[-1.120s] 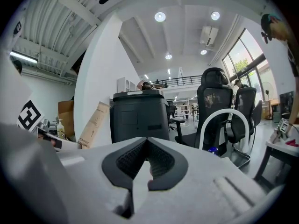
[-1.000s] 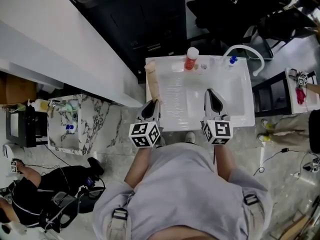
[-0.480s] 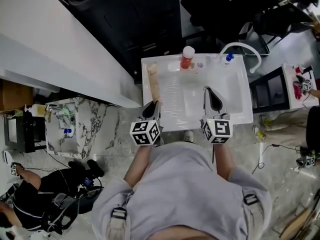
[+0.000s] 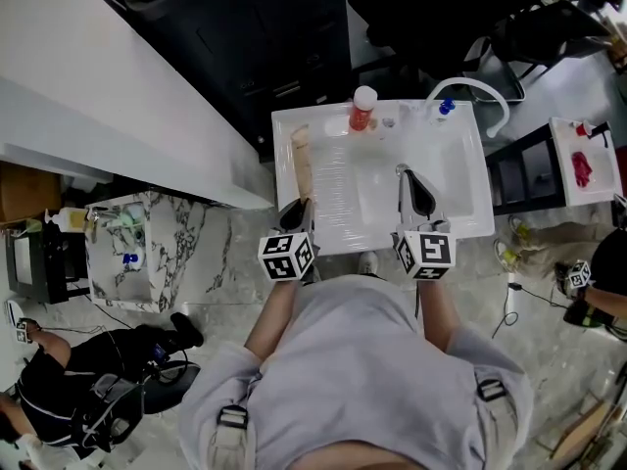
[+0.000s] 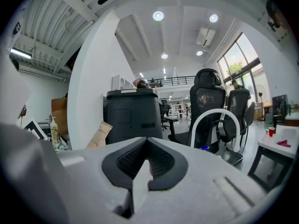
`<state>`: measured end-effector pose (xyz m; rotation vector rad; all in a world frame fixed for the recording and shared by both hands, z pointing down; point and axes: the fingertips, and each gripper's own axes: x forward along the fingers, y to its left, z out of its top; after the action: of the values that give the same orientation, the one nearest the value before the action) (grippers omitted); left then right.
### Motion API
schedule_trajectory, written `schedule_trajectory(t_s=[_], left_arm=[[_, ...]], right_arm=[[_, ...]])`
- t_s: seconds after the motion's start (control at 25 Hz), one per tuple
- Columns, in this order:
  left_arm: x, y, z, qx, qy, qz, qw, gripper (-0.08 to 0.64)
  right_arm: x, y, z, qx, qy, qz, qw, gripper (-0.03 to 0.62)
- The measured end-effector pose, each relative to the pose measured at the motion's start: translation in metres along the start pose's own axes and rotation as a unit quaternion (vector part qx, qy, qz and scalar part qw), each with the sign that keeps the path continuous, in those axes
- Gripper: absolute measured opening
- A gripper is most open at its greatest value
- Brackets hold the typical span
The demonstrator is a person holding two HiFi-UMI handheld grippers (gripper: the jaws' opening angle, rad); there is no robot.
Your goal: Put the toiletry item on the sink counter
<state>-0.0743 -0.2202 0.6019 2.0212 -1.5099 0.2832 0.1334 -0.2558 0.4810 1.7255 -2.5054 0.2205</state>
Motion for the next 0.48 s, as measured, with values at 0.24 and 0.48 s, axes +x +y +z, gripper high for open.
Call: schedule_trajectory(t_s=[0.24, 0.48], left_arm=[[0.006, 0.004, -0.006, 0.002, 0.01, 0.003, 0.9999, 0.041], [0.013, 0.008, -0.016, 0.003, 0.023, 0.004, 0.9997, 0.041]], right_arm=[[0.001, -0.003, 0.002, 0.0, -0.002, -0.004, 1.0, 0.005], [0.001, -0.005, 0.002, 0.002, -0.003, -0.008, 1.0, 0.005]])
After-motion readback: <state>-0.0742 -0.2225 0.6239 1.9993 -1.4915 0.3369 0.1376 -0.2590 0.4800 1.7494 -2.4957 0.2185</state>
